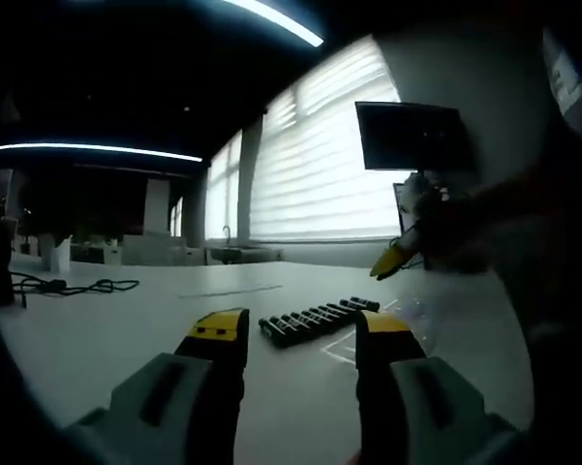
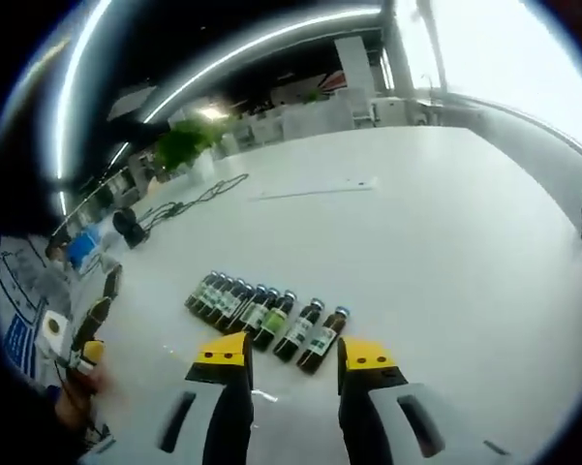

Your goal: Grip medicine bottles put into box

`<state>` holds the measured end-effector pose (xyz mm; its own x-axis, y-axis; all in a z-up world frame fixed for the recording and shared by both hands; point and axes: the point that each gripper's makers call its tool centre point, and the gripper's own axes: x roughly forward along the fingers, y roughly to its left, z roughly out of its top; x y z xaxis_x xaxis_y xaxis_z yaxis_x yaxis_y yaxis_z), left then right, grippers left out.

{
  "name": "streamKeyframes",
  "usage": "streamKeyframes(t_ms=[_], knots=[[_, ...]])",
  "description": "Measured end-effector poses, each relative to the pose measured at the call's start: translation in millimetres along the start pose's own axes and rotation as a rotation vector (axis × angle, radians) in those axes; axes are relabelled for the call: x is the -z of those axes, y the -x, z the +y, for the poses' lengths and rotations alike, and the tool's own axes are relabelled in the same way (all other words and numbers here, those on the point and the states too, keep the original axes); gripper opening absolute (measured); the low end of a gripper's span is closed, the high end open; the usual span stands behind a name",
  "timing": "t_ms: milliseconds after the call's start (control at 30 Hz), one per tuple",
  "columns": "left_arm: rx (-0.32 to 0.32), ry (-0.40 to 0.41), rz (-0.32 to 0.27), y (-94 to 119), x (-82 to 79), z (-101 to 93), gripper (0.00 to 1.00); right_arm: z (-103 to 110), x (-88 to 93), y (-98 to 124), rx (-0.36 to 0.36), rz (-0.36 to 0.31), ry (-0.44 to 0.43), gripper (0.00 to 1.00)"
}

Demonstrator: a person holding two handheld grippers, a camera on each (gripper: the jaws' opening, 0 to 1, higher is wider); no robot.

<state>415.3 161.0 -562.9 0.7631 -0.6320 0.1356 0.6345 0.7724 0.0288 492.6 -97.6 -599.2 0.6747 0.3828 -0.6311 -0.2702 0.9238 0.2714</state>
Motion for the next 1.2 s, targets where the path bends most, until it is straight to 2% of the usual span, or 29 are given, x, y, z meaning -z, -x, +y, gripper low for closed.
streamKeyframes(t_ms=[167,500,600,900,1200], knots=[[0.008,-0.008,0.002,0,0.1,-2.3,0.37,-12,4.1,-12,0.032,0.049,-0.027,0.28],[0.026,-0.026,0.001,0,-0.5,-6.6,0.37,-23,11.2,-27,0.071,0.105,-0.06,0.27],[0.033,-0.026,0.003,0,-0.2,-7.8,0.37,-25,14.5,-30,0.084,0.139,-0.027,0.26],[0.025,-0.008,-0.005,1,-1.8,-4.8,0.37,-30,16.2,-35,0.098,0.164,0.009,0.2],[0.024,-0.007,-0.01,1,-3.0,-4.5,0.37,-30,18.6,-40,0.107,0.187,0.016,0.19]])
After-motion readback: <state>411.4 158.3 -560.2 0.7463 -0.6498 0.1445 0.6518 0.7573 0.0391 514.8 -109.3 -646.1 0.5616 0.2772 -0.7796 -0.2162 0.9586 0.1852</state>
